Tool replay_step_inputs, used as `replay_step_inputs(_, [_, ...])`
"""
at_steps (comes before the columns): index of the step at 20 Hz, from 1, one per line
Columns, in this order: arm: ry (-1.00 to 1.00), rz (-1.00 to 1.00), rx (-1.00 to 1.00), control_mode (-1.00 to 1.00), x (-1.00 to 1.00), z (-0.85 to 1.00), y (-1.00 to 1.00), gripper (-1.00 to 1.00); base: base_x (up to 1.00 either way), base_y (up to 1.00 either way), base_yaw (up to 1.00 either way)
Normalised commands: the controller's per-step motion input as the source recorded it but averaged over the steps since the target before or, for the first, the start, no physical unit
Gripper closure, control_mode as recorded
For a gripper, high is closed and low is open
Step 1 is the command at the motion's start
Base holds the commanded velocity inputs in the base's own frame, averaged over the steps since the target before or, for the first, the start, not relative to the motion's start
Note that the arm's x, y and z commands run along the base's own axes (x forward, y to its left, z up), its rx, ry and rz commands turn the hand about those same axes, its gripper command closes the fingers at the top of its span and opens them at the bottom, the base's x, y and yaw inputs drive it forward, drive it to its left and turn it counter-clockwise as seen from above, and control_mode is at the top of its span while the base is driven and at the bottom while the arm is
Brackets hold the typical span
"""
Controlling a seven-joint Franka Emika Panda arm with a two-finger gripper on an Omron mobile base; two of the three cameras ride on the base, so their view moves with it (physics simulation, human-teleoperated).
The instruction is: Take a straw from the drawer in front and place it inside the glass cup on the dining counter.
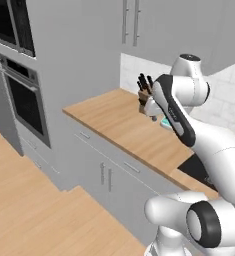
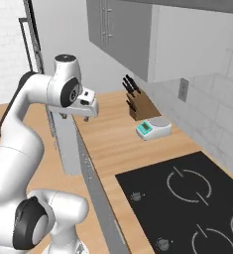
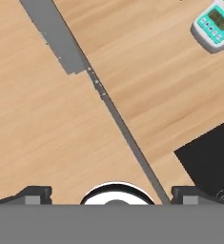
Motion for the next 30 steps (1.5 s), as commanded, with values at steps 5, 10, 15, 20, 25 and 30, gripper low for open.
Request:
replay_step_inputs(5, [0.0,0.22,0.0,-1.0,-0.08,0.0,-0.1,-1.0,0.0,-0.12,0.07])
replay_step_inputs(10, [-0.02,0.13,-0.11,-1.0,-0.21,-0.03,0.73,-1.0,0.0,0.0,0.0])
replay_step_inputs(15, [-0.03,0.01,-0.44,-1.0,-0.02,-0.56,1.0,-1.0,0.0,0.0,0.0])
replay_step_inputs(20, [-0.03,0.0,-0.52,-1.0,0.0,-0.95,0.95,-1.0,0.0,0.0,0.0])
replay_step_inputs(25, [-0.01,0.0,-0.46,-1.0,0.04,-0.85,0.58,-1.0,0.0,0.0,0.0])
replay_step_inputs(30, [-0.07,0.0,-0.45,-1.0,0.02,-0.72,0.1,-1.0,0.0,0.0,0.0])
